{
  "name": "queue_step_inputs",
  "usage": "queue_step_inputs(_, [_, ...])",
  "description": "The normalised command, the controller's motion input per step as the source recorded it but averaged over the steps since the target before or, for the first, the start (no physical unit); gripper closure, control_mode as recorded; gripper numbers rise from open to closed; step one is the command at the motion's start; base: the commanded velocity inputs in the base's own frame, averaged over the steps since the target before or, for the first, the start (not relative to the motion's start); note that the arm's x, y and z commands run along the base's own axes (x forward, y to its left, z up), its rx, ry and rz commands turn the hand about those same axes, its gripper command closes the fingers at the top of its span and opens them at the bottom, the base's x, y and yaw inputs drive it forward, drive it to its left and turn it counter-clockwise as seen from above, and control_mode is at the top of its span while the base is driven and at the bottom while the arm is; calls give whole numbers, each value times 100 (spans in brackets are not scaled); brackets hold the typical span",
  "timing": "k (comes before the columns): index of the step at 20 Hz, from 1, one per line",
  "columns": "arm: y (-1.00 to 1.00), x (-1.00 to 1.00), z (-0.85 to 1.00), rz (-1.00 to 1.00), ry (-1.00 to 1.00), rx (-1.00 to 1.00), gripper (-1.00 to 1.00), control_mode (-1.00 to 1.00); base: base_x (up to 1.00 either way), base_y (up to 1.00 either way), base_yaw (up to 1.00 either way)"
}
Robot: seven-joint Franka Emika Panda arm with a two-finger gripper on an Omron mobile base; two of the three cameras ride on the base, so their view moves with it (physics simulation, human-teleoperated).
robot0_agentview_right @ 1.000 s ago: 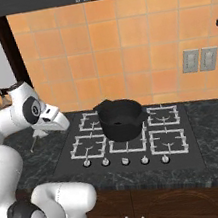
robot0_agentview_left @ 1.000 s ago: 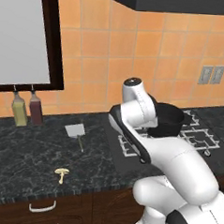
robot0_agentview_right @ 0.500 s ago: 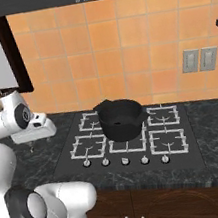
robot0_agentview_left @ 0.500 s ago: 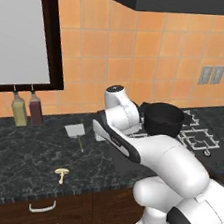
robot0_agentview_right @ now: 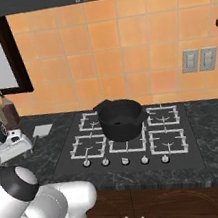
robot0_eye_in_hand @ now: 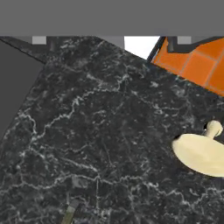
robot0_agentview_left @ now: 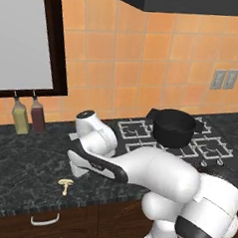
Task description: Put the mushroom and eggplant in the pot. Retrieve the spatula and lightly stir the vegetables in the pot.
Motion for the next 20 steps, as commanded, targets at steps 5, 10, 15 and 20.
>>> queue_step_inputs(5, [79, -3, -20, 36, 24, -1, -100, -100, 0, 0, 0])
queue_step_inputs(10, [54, 12, -23, 5, 11, -4, -100, -100, 0, 0, 0])
queue_step_inputs(15, [49, 25, -35, 0, 2, 0, -100, -100, 0, 0, 0])
queue_step_inputs(20, [23, 31, -36, 0, 10, 0, -100, -100, 0, 0, 0])
